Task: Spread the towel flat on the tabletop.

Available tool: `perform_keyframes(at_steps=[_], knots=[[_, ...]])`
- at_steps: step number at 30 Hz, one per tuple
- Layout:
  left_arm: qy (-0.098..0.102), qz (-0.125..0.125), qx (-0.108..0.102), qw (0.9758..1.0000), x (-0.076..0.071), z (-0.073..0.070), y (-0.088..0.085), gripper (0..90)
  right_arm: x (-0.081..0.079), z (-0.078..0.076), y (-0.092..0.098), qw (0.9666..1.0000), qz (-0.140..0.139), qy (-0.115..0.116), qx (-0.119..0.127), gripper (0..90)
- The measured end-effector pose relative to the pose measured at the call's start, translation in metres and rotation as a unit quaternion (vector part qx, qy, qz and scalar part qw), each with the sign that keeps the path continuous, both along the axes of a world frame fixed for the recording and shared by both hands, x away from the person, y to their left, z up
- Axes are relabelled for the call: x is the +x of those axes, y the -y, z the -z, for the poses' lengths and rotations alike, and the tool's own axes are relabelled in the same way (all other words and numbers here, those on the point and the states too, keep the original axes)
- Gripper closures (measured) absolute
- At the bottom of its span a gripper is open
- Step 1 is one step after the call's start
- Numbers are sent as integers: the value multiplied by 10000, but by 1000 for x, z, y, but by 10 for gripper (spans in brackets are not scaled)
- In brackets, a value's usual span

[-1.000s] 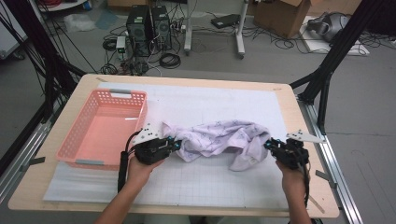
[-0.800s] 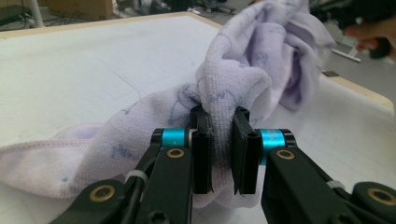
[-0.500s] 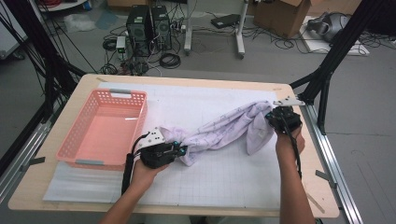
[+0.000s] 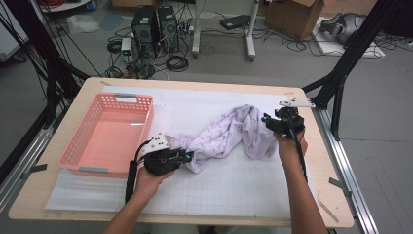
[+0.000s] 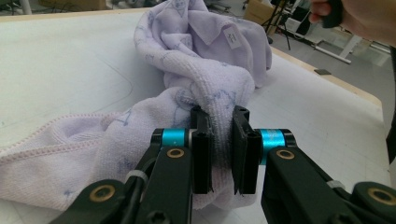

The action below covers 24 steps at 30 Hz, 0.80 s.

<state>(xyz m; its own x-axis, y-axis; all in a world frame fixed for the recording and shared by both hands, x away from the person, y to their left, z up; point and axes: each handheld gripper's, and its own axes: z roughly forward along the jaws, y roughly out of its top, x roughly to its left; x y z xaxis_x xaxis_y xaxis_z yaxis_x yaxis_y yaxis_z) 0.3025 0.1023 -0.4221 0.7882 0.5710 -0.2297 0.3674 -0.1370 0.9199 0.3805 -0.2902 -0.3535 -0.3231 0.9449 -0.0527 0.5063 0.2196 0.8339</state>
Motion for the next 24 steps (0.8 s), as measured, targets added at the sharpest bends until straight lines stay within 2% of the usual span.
perform_keyframes(at_steps=[1, 2, 4, 5, 6, 7, 8, 10, 11, 12, 13, 14, 15, 17, 18, 19, 21, 22, 23, 24], knots=[[-8, -5, -8, 10000, 0, 0, 0, 800, -8, 5, -3, 9998, -161, -68, 7, 515], [-4, -4, -7, 10000, 0, 0, 0, 800, -8, 5, -3, 9998, -161, -68, 7, 515], [1, -14, -7, 10000, 0, 0, 0, 800, -15, 15, -9, 9993, -331, -148, 68, 502], [-1, -11, -11, 10000, 0, 0, 0, 800, -21, 25, -19, 9981, -480, -345, 197, 482], [5, -10, 2, 10000, 0, 0, 0, 800, -21, 25, -19, 9981, -480, -345, 197, 482], [10, -6, 5, 10000, 0, 0, 0, 800, -28, 36, -30, 9966, -641, -398, 327, 479], [6, -2, 7, 10000, 0, 0, 0, 800, -28, 36, -30, 9966, -641, -398, 327, 479], [-2, 15, 0, 10000, 0, 0, 0, 799, -33, 47, -41, 9951, -783, -507, 318, 473], [-8, 19, -11, 10000, -1, 0, 0, 800, -36, 58, -51, 9926, -895, -742, 364, 456], [-5, 26, -9, 10000, -1, 0, 0, 800, -36, 58, -51, 9926, -895, -742, 364, 456], [3, 35, -20, 10000, -1, 0, 0, 800, -36, 63, -55, 9913, -946, -842, 364, 451], [-2, 55, -26, 10000, -1, 0, 1, 800, -35, 74, -64, 9884, -983, -1074, 436, 433], [-12, 67, -39, 10000, -1, 0, 1, 800, -35, 74, -64, 9884, -983, -1074, 436, 433], [-9, 93, -44, 9999, -2, 0, 2, 800, -33, 84, -74, 9862, -985, -1252, 456, 433], [-3, 105, -36, 9999, -2, 0, 2, 799, -32, 91, -83, 9881, -872, -1175, 464, 429], [-3, 114, -45, 9999, -2, 0, 3, 800, -31, 92, -86, 9895, -824, -1091, 467, 440], [-14, 135, -54, 9999, -2, 0, 3, 799, -31, 93, -88, 9900, -772, -1075, 491, 452], [-6, 146, -60, 9999, -2, 0, 3, 800, -31, 93, -90, 9913, -747, -1007, 396, 484], [-7, 166, -68, 9998, -2, 0, 4, 800, -33, 93, -97, 9934, -717, -894, -24, 542], [-9, 174, -79, 9998, -3, 0, 4, 799, -34, 93, -99, 9934, -747, -852, -157, 574]])
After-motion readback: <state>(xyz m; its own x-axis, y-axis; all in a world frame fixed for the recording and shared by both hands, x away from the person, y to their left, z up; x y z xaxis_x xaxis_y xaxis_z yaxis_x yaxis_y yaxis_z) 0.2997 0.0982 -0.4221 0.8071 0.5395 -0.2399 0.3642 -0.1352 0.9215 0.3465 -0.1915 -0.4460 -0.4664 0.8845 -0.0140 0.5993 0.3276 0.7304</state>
